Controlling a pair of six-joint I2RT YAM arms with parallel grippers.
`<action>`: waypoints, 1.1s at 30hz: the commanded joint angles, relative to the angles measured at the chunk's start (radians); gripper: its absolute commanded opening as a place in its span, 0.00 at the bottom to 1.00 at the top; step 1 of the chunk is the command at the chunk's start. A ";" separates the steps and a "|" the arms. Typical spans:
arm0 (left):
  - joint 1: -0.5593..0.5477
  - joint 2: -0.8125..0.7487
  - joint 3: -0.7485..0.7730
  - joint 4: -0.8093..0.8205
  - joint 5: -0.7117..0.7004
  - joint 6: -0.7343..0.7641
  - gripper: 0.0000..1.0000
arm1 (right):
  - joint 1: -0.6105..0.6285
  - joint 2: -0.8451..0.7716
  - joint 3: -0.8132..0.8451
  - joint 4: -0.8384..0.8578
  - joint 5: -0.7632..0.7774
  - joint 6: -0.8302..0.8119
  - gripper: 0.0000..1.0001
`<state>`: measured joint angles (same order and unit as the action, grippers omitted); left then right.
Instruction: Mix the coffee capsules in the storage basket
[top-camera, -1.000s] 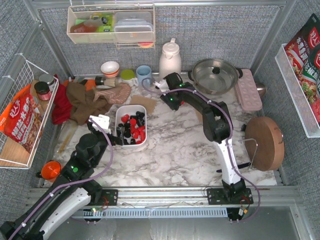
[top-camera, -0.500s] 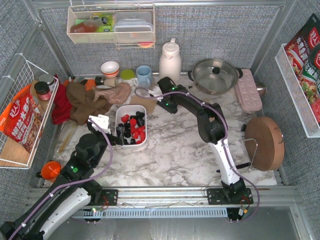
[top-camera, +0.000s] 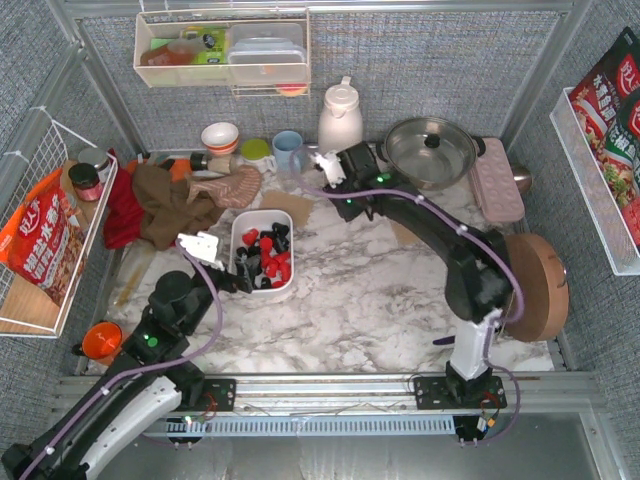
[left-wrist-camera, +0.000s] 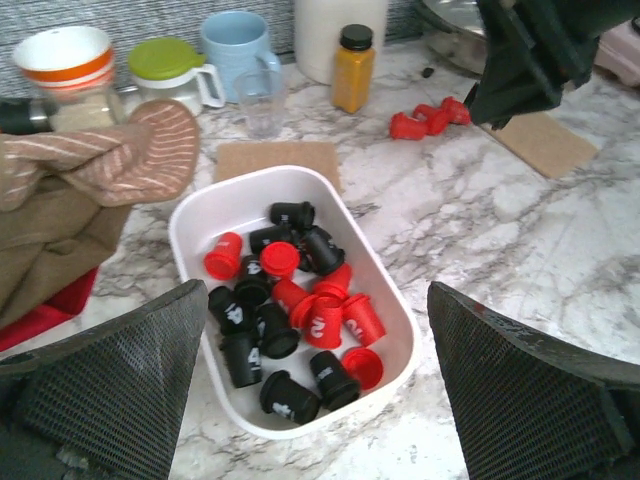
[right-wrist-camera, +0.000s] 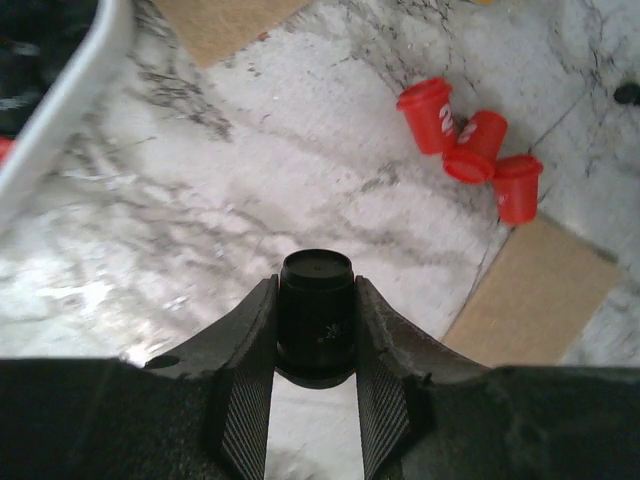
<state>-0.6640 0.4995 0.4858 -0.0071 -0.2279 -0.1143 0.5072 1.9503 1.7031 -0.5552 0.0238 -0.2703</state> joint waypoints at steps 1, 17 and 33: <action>0.001 0.037 -0.025 0.147 0.116 -0.019 0.99 | -0.001 -0.205 -0.171 0.177 -0.093 0.249 0.27; -0.196 0.501 -0.115 0.874 0.396 0.247 0.99 | 0.001 -0.758 -0.801 0.629 -0.334 0.822 0.28; -0.308 0.833 -0.070 1.268 0.538 0.372 0.99 | 0.014 -0.934 -0.947 0.710 -0.518 0.808 0.28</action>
<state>-0.9520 1.3071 0.3950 1.1316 0.2653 0.2195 0.5148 1.0271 0.7670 0.0872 -0.4236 0.5426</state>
